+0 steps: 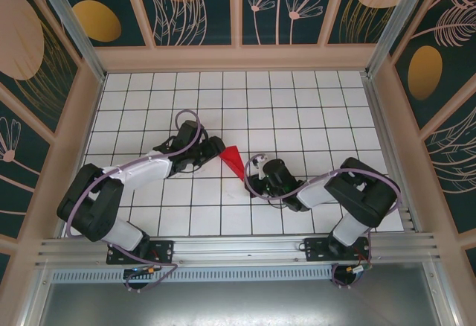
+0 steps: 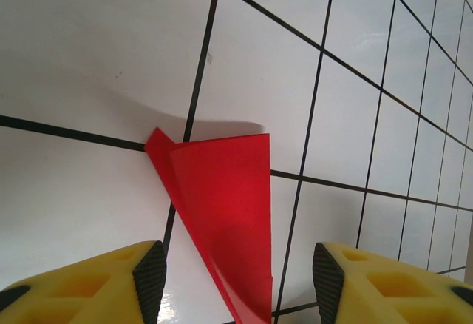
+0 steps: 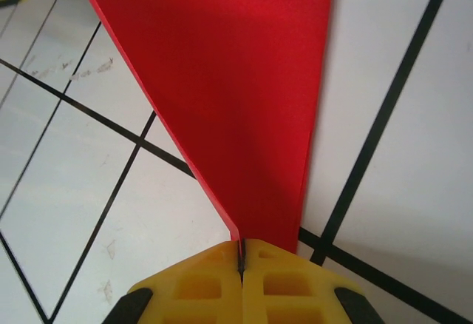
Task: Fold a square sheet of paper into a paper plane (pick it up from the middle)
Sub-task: Fold the wing for the fifth time at the center of the table.
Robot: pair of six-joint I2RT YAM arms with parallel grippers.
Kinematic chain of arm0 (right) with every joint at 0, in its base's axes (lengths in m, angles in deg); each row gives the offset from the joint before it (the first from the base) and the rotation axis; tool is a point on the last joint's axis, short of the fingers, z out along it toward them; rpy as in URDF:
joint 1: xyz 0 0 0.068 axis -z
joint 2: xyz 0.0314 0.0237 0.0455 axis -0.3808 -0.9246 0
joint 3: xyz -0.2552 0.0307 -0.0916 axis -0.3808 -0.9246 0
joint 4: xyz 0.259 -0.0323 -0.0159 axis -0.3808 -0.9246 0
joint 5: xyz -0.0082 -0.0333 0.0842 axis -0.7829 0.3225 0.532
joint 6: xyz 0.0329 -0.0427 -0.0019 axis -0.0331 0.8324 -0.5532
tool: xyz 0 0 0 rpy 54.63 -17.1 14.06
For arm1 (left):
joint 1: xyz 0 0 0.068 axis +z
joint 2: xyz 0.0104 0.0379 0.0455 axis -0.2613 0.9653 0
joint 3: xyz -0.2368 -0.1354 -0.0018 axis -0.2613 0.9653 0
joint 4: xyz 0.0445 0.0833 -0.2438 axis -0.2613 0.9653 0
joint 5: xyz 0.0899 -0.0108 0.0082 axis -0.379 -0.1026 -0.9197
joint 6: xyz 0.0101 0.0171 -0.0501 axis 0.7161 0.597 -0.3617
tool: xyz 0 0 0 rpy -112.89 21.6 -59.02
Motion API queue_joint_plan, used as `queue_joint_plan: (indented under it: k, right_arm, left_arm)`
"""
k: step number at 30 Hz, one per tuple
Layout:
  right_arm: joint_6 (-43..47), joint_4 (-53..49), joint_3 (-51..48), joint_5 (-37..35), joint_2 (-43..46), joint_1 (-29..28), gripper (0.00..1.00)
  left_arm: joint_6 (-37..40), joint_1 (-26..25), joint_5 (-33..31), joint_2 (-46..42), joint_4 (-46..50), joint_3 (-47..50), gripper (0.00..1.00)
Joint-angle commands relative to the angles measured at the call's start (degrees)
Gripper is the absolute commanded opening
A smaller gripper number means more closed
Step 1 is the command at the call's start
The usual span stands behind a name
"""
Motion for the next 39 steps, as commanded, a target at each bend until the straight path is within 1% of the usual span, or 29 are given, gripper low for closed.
queue_joint_plan:
  k: [1, 6, 15, 19, 23, 24, 29, 31, 34, 37, 39]
  right_arm:
    - [-5.3, 0.7, -1.7, 4.8, -1.1, 1.8, 0.02]
    - [-8.9, 3.8, -3.4, 7.6, -1.7, 2.9, 0.02]
    - [-13.4, 2.3, -2.8, 13.0, -4.4, 5.6, 0.01]
    - [-13.2, -0.4, -2.1, 11.6, -4.9, 5.6, 0.01]
    - [-12.6, -3.7, -1.1, 10.6, -5.7, 5.6, 0.01]
    - [-12.3, -4.8, -0.6, 10.5, -5.8, 5.6, 0.01]
    - [-12.6, -5.5, -0.3, 9.9, -5.7, 5.6, 0.01]
    - [-13.2, -5.4, -0.4, 9.7, -5.8, 5.6, 0.01]
    - [-14.2, -2.8, -0.9, 12.0, -5.8, 5.6, 0.01]
    - [-15.2, -2.4, -1.1, 12.6, -5.6, 5.6, 0.01]
    - [-14.5, -3.1, -1.2, 11.7, -5.1, 5.6, 0.01]
  left_arm:
    - [-1.3, 0.4, 1.6, 0.5, -2.1, 1.2, 0.58]
    - [-1.9, 0.5, 2.4, 0.5, -3.4, 1.8, 0.57]
    - [-2.8, 0.4, 3.3, 0.4, -4.9, 3.0, 0.55]
    - [-3.3, 0.4, 4.2, 0.4, -6.5, 3.7, 0.53]
    - [-3.9, 0.3, 6.9, 0.3, -10.5, 4.7, 0.48]
    - [-4.1, 0.3, 8.0, 0.4, -12.2, 5.2, 0.44]
    - [-5.6, -0.7, 13.3, 2.1, -21.9, 7.5, 0.33]
    - [-6.2, -1.6, 13.6, 2.6, -24.1, 7.8, 0.32]
    - [-6.9, -3.3, 13.6, 3.4, -28.3, 9.3, 0.33]
    - [-7.5, -4.3, 13.6, 4.8, -31.9, 10.4, 0.34]
    - [-7.1, -4.2, 12.1, 4.8, -31.6, 10.4, 0.42]
